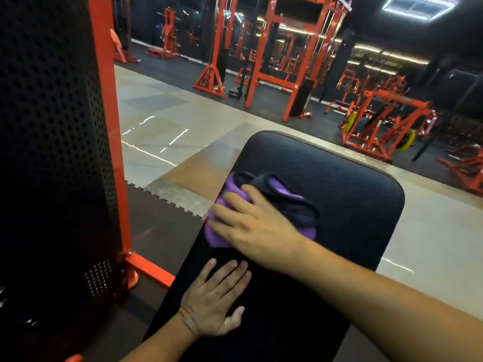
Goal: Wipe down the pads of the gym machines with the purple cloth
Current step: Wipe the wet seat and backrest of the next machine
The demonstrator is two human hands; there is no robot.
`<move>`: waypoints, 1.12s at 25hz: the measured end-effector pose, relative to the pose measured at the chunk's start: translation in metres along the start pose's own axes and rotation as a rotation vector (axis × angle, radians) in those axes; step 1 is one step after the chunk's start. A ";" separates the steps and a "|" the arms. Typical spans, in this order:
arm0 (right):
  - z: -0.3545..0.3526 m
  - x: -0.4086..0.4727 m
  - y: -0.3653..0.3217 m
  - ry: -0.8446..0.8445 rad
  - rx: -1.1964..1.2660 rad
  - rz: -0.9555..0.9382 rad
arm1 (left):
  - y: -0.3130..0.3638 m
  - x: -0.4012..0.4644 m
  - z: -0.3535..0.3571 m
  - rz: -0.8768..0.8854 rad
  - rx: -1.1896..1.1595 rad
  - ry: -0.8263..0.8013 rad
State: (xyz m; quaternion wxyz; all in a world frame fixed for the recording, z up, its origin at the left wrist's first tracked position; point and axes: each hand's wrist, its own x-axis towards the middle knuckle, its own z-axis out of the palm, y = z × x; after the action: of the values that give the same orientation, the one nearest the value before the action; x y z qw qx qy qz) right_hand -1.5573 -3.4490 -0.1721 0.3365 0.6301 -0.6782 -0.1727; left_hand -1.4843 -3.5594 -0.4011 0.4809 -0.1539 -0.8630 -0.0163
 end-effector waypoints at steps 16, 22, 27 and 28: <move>-0.022 -0.064 0.008 -0.064 -0.009 -0.041 | 0.001 -0.003 0.009 -0.016 0.050 -0.023; -0.023 0.005 0.047 0.025 -0.167 0.306 | -0.001 -0.007 0.010 0.001 0.030 -0.025; -0.021 -0.005 0.013 -0.138 -0.060 0.087 | 0.002 -0.003 0.002 -0.032 0.005 -0.105; -0.030 -0.020 0.010 -0.167 -0.022 0.057 | 0.002 -0.002 -0.002 -0.045 0.010 -0.138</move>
State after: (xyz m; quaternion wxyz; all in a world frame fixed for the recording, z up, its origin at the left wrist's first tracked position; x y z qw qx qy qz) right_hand -1.5450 -3.4222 -0.1494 0.2905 0.5901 -0.7196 -0.2227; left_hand -1.4814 -3.5587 -0.4021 0.4205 -0.1327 -0.8975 -0.0123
